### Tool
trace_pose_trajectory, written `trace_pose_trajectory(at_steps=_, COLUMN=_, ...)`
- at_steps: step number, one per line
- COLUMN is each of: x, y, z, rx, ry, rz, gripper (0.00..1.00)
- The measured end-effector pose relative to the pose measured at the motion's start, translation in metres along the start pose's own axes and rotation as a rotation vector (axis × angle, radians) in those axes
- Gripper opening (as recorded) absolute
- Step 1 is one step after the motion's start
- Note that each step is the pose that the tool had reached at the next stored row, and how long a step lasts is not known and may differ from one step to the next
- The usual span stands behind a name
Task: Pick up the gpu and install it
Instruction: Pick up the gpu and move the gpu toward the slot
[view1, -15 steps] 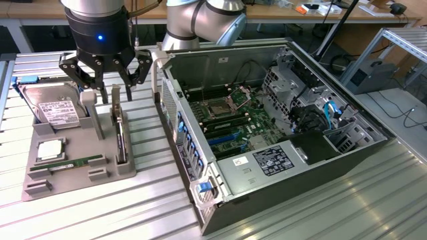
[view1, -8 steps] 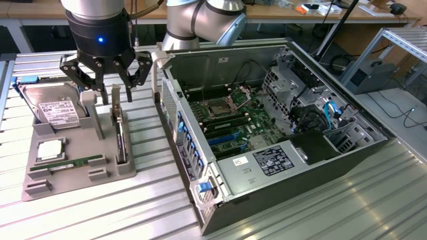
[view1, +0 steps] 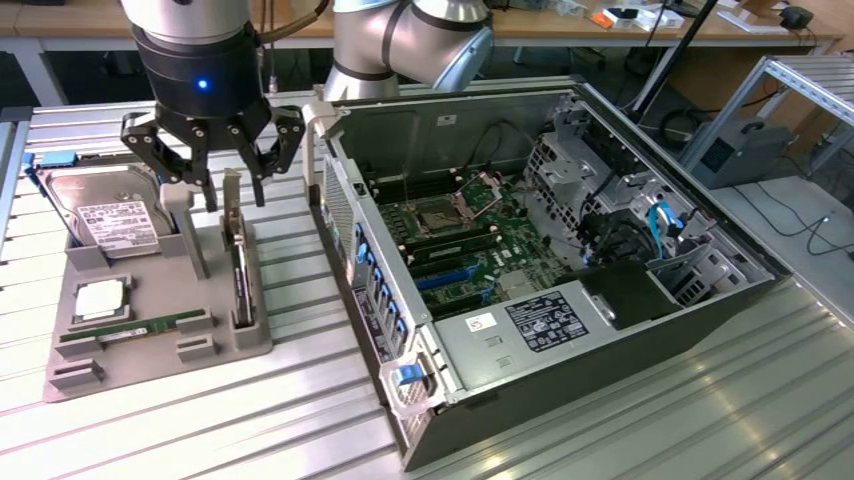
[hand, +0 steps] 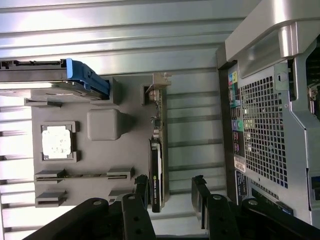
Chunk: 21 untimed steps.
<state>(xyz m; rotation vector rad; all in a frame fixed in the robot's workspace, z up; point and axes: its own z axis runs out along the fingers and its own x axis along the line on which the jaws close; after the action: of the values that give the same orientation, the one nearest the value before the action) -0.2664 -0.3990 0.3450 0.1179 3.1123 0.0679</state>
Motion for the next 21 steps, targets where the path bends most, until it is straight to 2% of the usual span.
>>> trace_pose_trajectory(at_steps=21, x=0.0002, y=-0.0003, z=0.0071, rx=0.0, ry=-0.0001, rz=0.0, gripper=0.48)
